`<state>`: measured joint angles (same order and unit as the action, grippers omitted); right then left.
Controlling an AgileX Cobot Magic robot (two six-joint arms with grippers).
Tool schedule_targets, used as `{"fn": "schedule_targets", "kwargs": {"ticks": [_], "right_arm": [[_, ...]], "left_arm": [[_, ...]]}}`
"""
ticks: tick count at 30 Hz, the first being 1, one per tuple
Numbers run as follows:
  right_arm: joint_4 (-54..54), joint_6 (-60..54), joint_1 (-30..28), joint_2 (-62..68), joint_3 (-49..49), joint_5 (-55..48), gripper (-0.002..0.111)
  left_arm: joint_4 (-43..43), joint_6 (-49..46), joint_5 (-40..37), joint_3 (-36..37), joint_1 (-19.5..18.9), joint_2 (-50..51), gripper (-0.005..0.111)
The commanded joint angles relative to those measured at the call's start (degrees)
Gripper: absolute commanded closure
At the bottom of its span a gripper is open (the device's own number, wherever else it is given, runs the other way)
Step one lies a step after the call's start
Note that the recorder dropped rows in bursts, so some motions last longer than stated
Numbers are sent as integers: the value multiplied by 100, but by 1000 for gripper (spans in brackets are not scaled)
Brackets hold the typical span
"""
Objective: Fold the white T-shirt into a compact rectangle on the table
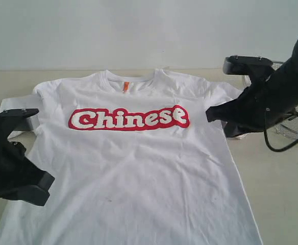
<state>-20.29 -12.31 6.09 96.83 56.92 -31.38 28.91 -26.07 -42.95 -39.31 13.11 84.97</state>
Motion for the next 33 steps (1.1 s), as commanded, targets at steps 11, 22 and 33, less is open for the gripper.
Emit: {"fn": "schedule_targets", "kwargs": {"ticks": [11, 22, 33], "right_arm": [[1007, 474, -314, 1590, 1544, -133, 108], [1650, 787, -613, 1792, 1820, -133, 108], [1702, 889, -856, 1918, 1874, 107, 108]], "left_arm": [[211, -71, 225, -31, 9, -38, 102], [211, -71, 286, -31, 9, -38, 102], [211, -71, 298, -31, 9, -38, 102]]}}
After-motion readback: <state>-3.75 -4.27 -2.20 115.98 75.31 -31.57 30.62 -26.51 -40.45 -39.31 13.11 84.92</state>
